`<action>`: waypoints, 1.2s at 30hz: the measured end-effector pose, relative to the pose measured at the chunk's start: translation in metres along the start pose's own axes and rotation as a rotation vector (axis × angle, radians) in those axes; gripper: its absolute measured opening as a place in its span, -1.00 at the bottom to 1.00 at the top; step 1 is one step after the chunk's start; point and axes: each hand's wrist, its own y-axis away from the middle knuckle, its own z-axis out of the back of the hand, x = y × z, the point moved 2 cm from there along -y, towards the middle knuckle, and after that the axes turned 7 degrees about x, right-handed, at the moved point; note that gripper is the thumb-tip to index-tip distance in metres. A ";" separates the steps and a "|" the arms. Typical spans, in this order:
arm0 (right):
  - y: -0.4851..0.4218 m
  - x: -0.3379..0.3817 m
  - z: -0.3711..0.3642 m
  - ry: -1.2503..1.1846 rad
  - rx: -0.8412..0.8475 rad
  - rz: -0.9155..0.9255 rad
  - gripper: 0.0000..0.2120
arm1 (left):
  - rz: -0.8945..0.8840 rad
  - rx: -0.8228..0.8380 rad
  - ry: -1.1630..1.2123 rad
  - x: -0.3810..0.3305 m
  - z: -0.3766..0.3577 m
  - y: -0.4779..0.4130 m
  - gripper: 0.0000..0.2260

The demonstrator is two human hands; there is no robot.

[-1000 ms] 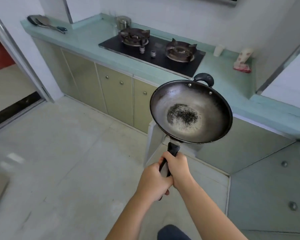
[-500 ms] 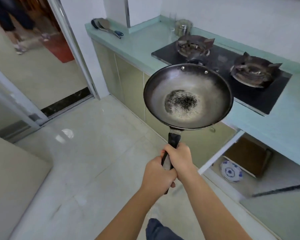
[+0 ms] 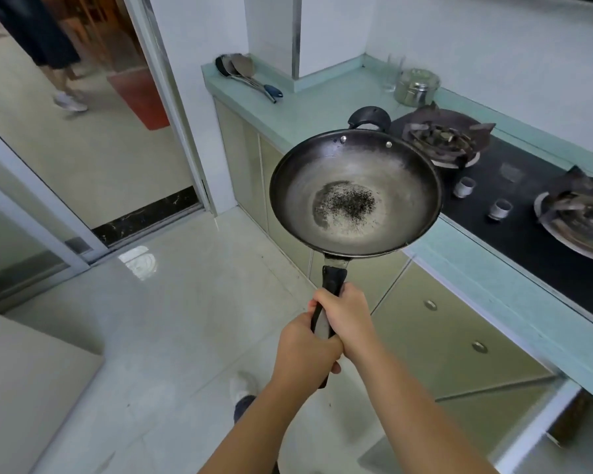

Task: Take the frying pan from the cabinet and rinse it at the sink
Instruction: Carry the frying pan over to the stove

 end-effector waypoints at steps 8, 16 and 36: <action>-0.110 0.070 -0.072 -0.002 -0.066 -0.028 -0.97 | -0.011 0.040 -0.034 -0.053 0.101 -0.103 -0.93; -0.189 0.122 -0.112 -0.010 -0.121 -0.001 -0.75 | -0.024 0.090 -0.073 -0.097 0.166 -0.177 -0.91; -0.423 0.216 -0.041 -0.031 -0.122 -0.103 -0.72 | -0.024 0.124 -0.060 -0.231 0.147 -0.400 -0.89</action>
